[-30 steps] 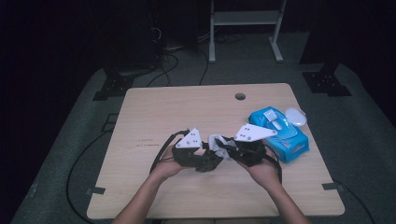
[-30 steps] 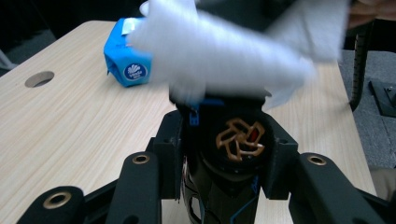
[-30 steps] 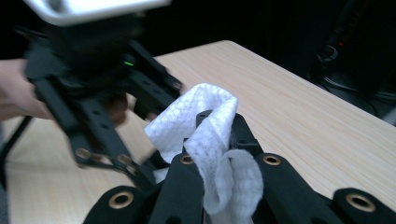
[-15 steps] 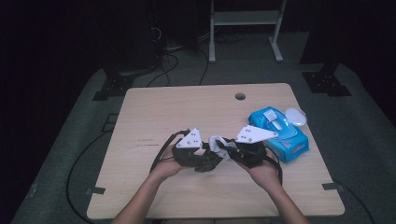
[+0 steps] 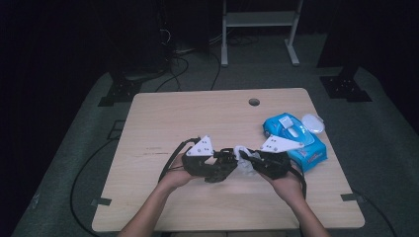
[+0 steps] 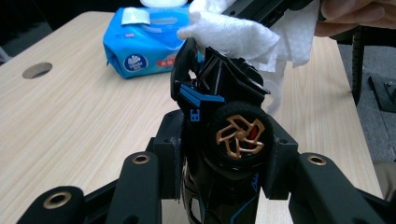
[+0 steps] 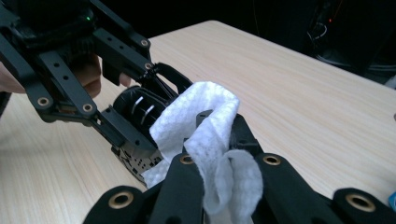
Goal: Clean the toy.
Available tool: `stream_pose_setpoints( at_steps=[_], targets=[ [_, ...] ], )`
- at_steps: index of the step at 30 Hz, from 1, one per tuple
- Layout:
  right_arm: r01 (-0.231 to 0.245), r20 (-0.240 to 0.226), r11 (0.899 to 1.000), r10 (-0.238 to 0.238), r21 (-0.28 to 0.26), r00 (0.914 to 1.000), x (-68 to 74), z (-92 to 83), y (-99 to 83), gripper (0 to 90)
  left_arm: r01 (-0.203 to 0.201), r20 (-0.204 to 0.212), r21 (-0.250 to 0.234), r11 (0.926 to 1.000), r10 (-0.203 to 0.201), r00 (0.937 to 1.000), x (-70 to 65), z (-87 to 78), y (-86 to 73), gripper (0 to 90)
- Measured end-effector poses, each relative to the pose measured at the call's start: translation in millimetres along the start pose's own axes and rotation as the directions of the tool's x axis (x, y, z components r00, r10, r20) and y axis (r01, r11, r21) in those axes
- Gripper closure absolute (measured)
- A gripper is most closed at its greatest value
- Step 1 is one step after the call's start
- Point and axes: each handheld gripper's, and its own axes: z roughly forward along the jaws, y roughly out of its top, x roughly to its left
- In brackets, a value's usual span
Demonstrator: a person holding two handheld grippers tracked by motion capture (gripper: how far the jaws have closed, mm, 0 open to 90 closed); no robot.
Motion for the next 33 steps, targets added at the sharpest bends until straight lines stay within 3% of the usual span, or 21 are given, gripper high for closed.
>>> stream_pose_setpoints(
  at_steps=[14, 23, 33],
  targets=[
    [-0.044, 0.007, 0.998, 0.044, 0.043, 0.999, -9.0, 5.4, -17.9, 85.1, 0.024, 0.026, 0.044, 0.9988, -0.025, 0.9994, 2.9, 14.1, -5.4, 58.1],
    [-0.074, 0.007, 0.996, 0.074, 0.054, 0.9972, -13.5, 6.6, -26.2, 85.1, 0.027, 0.029, 0.044, 0.9987, -0.028, 0.9992, 3.8, 17.3, -6.6, 58.1],
    [-0.049, -0.032, 0.999, 0.049, -0.011, 0.9983, -2.4, 1.5, -7.8, 85.1, 0.024, 0.027, 0.038, 0.999, -0.025, 0.9993, 2.9, 20.6, -4.9, 58.2]
  ],
)
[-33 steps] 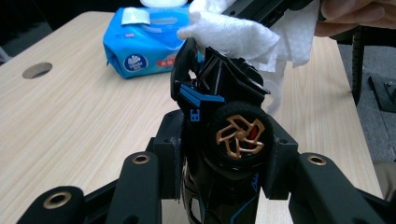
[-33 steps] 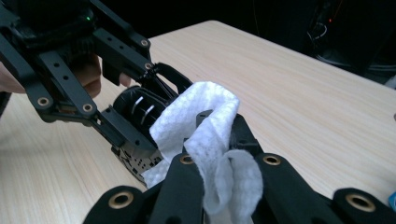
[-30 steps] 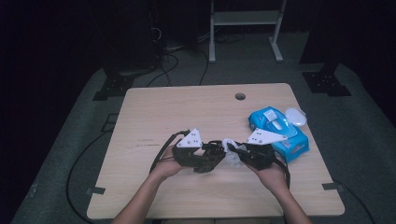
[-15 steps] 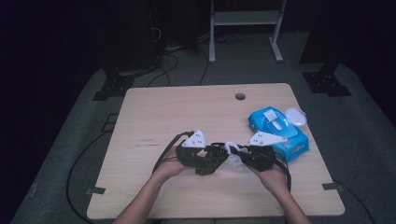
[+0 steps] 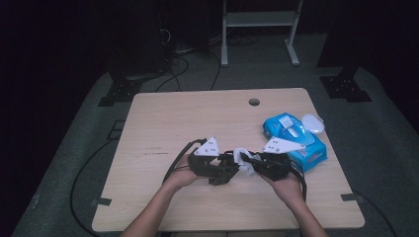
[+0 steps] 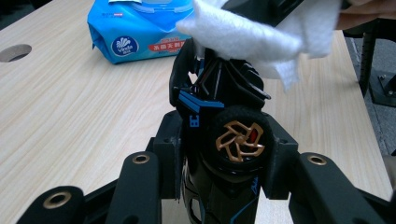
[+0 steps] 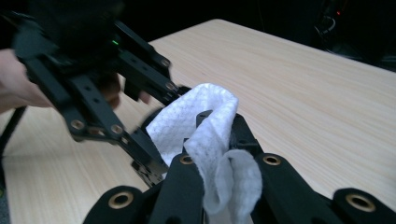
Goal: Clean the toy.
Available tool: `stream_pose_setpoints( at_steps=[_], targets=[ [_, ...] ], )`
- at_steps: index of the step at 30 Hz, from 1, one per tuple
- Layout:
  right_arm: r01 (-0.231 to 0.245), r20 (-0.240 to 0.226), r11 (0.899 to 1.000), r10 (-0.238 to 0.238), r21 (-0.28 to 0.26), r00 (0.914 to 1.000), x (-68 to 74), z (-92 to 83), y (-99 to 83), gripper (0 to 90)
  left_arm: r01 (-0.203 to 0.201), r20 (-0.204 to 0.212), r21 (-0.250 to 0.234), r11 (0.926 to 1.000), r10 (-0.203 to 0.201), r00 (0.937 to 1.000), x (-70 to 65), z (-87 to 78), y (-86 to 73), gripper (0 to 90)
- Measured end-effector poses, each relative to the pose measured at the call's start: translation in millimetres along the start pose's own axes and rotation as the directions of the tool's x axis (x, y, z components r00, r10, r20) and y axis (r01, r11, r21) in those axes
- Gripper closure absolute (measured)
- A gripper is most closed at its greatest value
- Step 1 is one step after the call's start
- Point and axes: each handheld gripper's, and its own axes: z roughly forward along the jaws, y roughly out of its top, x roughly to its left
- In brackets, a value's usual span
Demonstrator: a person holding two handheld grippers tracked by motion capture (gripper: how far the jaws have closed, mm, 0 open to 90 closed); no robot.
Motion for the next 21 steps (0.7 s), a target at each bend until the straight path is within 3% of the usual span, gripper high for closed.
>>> stream_pose_setpoints(
  at_steps=[5, 11, 18, 21],
  targets=[
    [0.016, -0.001, 1.0, -0.016, 0.004, 0.9999, 1.5, 0.7, -0.6, 85.1, -0.007, 0.004, 0.003, 1.0, 0.007, 1.0, -0.2, 0.3, 0.5, 58.2],
    [-0.043, 0.022, 0.999, 0.043, 0.031, 0.9988, -11.9, 0.6, -14.2, 85.1, -0.001, 0.006, -0.002, 1.0, 0.001, 1.0, 0.8, 1.1, -0.4, 58.1],
    [-0.004, 0.001, 1.0, 0.004, -0.014, 1.0, -1.5, -3.9, -1.5, 85.1, -0.009, 0.006, 0.001, 1.0, 0.009, 0.9999, -0.8, 5.4, 4.2, 58.1],
    [0.0, 0.01, 1.0, 0.0, -0.005, 0.9999, -2.7, -3.5, -4.0, 85.1, -0.01, 0.012, 0.003, 0.9999, 0.01, 0.9999, -1.0, 5.4, 3.9, 58.1]
  ],
)
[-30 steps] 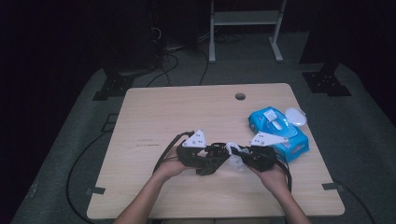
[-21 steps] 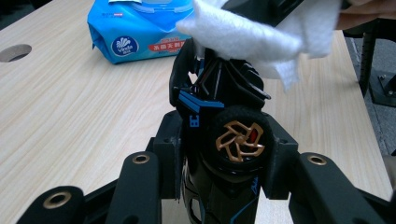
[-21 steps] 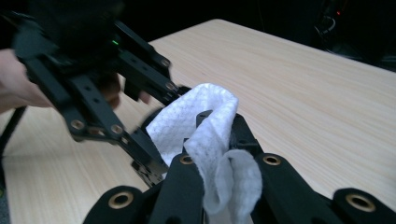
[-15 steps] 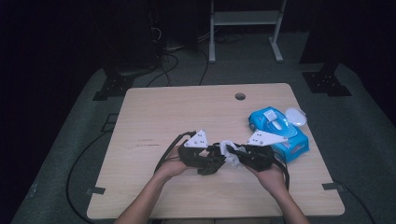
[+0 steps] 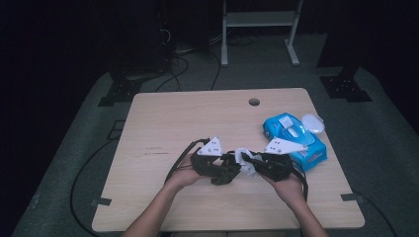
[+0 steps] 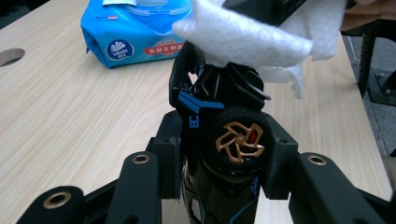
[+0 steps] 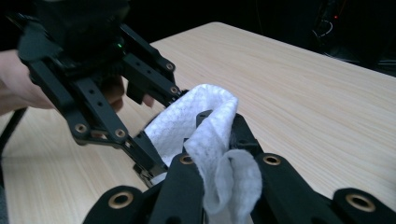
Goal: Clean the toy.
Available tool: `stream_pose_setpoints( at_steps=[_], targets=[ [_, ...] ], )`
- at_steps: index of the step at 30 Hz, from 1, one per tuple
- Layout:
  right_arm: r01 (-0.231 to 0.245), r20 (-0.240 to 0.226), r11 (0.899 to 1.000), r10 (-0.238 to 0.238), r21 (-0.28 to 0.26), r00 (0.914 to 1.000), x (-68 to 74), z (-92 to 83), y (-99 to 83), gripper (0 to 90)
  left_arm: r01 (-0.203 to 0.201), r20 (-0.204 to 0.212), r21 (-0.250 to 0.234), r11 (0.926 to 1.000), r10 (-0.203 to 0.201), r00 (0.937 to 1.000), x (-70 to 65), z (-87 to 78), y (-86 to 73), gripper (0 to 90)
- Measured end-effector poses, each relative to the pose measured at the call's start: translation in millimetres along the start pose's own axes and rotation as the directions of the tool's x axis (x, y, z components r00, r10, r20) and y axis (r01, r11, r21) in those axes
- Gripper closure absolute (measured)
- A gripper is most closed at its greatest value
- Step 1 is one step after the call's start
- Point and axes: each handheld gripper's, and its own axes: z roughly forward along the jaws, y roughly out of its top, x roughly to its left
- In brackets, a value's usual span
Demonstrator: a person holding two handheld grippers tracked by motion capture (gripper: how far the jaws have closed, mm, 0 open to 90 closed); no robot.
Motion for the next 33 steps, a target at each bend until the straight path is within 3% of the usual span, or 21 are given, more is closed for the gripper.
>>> stream_pose_setpoints(
  at_steps=[6, 11, 13, 17, 22, 24, 27, 31, 33],
  targets=[
    [-0.047, 0.03, 0.998, 0.045, 0.044, 0.9985, -12.6, -0.6, -18.3, 85.1, 0.001, 0.002, 0.003, 1.0, -0.001, 1.0, 0.6, 0.7, -0.8, 58.1],
    [-0.04, 0.02, 0.999, 0.039, 0.021, 0.999, -9.0, -3.9, -12.0, 85.1, -0.003, -0.005, 0.005, 1.0, 0.004, 1.0, 0.5, 4.3, 1.4, 58.1],
    [-0.015, 0.007, 1.0, 0.015, 0.001, 0.9999, -4.2, -5.1, -5.2, 85.1, -0.005, -0.005, 0.012, 0.9999, 0.005, 1.0, 0.2, 6.3, 3.0, 58.1],
    [-0.014, 0.009, 1.0, 0.014, 0.013, 0.9999, -5.8, -4.1, -8.7, 85.1, -0.017, -0.005, 0.026, 0.9995, 0.018, 0.9998, -0.9, 7.9, 2.7, 58.1],
    [-0.052, 0.027, 0.995, 0.05, 0.086, 0.9984, -16.8, -1.0, -27.3, 85.1, -0.013, 0.008, 0.055, 0.9984, 0.012, 0.9999, -1.1, 9.4, -3.3, 57.9],
    [-0.059, 0.026, 0.994, 0.056, 0.089, 0.9981, -17.0, -0.3, -28.3, 85.0, -0.015, 0.005, 0.068, 0.9975, 0.015, 0.9999, -0.6, 10.5, -3.9, 57.9],
    [-0.062, 0.026, 0.994, 0.06, 0.093, 0.9979, -18.4, 1.8, -30.2, 85.1, -0.033, -0.003, 0.131, 0.9908, 0.034, 0.9994, -0.8, 15.8, -4.8, 57.8],
    [-0.065, 0.025, 0.993, 0.063, 0.097, 0.9977, -18.1, 2.7, -31.0, 85.1, -0.058, -0.009, 0.222, 0.9734, 0.062, 0.9981, -2.0, 24.8, -6.7, 57.8],
    [-0.065, 0.023, 0.993, 0.063, 0.097, 0.9978, -17.9, 3.8, -31.9, 85.1, -0.046, -0.003, 0.246, 0.9683, 0.048, 0.9988, -0.8, 28.9, -8.6, 57.8]
  ],
)
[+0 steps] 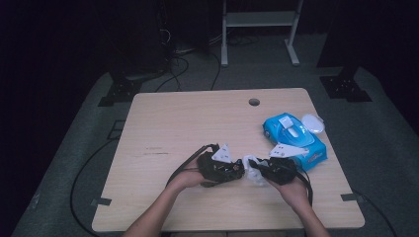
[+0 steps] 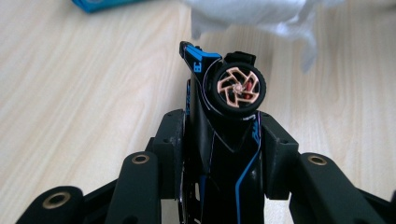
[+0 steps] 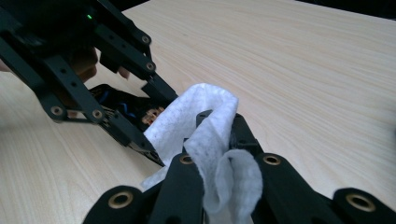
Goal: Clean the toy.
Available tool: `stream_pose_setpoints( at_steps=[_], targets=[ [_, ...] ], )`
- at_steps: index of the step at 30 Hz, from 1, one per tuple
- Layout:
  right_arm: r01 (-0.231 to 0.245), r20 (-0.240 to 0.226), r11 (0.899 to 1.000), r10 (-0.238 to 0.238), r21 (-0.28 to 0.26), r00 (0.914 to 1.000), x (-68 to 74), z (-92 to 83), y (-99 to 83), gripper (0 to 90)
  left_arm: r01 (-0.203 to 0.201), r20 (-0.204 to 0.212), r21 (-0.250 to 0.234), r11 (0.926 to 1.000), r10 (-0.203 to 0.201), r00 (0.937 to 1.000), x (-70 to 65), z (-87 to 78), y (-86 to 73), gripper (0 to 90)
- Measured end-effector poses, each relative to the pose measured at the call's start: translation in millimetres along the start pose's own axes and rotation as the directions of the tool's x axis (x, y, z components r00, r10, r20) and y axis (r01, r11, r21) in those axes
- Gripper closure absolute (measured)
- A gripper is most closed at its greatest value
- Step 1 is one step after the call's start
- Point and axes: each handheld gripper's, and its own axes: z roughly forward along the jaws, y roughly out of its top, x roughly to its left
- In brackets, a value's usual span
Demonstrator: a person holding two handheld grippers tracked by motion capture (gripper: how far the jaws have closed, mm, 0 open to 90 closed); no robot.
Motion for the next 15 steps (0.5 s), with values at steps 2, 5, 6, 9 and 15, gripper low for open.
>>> stream_pose_setpoints(
  at_steps=[2, 5, 6, 9, 15],
  targets=[
    [-0.008, -0.013, 1.0, 0.008, -0.001, 0.9999, 1.0, 2.3, -0.9, 85.0, 0.009, 0.005, 0.022, 0.9997, -0.009, 0.9999, 1.6, 2.6, -0.6, 57.8],
    [-0.006, -0.035, 1.0, 0.006, 0.015, 0.9994, 7.5, 11.2, -1.1, 85.1, 0.018, 0.021, 0.03, 0.9994, -0.018, 0.9996, 3.0, 5.0, -1.3, 59.5],
    [0.003, -0.041, 1.0, -0.002, 0.021, 0.9992, 10.3, 15.4, -0.5, 85.0, 0.017, 0.02, 0.035, 0.9993, -0.017, 0.9997, 3.3, 4.4, -0.7, 59.5],
    [0.014, -0.056, 1.0, -0.012, 0.026, 0.9984, 16.3, 29.0, 2.7, 85.1, 0.011, 0.018, 0.044, 0.999, -0.011, 0.9998, 2.9, 4.2, -0.1, 59.8],
    [0.01, -0.064, 0.999, -0.007, 0.048, 0.9979, 17.0, 36.7, 0.7, 85.1, 0.021, 0.026, 0.042, 0.9989, -0.022, 0.9994, 4.5, -1.1, -4.3, 58.5]
  ],
)
